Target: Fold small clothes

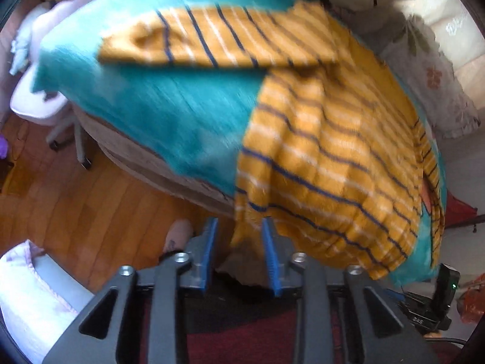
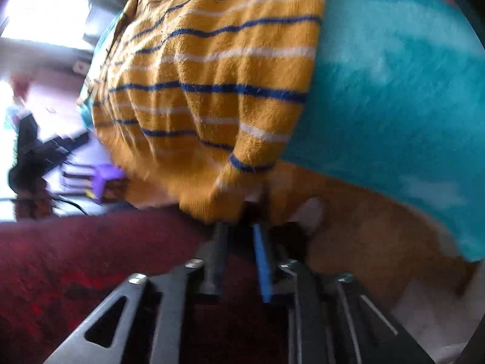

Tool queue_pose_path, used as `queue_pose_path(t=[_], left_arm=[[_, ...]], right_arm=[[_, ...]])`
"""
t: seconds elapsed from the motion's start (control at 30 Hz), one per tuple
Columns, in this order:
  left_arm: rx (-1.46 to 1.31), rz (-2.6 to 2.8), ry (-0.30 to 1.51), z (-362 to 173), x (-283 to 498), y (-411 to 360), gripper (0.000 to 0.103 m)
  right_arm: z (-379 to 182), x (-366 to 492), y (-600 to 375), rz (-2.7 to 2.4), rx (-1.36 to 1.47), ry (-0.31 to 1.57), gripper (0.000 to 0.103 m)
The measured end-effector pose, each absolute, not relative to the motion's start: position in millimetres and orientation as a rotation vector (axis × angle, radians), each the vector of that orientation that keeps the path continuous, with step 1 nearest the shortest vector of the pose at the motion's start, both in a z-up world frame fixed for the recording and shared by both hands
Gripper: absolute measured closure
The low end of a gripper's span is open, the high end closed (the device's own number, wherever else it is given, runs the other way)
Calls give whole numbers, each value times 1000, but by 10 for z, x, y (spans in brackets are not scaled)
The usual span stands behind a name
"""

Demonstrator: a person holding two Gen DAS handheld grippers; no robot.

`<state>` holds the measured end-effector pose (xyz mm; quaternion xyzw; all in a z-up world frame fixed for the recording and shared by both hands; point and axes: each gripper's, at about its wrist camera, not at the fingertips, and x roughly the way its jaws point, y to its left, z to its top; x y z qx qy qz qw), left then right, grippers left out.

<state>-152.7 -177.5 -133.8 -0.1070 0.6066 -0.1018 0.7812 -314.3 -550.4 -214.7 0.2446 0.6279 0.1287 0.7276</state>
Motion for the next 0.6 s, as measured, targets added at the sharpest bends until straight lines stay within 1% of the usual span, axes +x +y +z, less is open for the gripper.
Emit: queue_pose_path(t=[0.03, 0.1, 0.13, 0.17, 0.23, 0.3, 0.43, 0.57, 0.6], left_arm=[[-219, -202, 1285, -1265, -1522, -1723, 55], [-192, -153, 1225, -1140, -1443, -1632, 47], [-192, -134, 1201, -1111, -1383, -1574, 42], [-209, -110, 1187, -1096, -1284, -1499, 41], [-279, -99, 1174, -1116, -1121, -1368, 40], [-380, -120, 1165, -1178, -915, -1206, 40], [-573, -198, 1170, -1359, -544, -1113, 40], [-654, -263, 1232, -1649, -305, -1152, 40], [-658, -276, 1206, -1631, -269, -1150, 36]], right_arm=[[-2064, -3158, -5549, 268, 501, 1380, 72], [-1898, -3161, -5651, 253, 492, 1349, 72], [-1785, -3145, -5721, 242, 501, 1315, 70], [-1706, -3126, -5781, 233, 512, 1287, 64], [-1509, -3029, -5861, 198, 538, 1210, 58], [-1393, -2938, -5934, 178, 548, 1156, 57], [-1234, -2719, -5814, 125, 519, 1113, 57], [-1083, -2558, -5527, 115, 507, 1100, 56], [-1037, -2510, -5455, 114, 493, 1094, 55]])
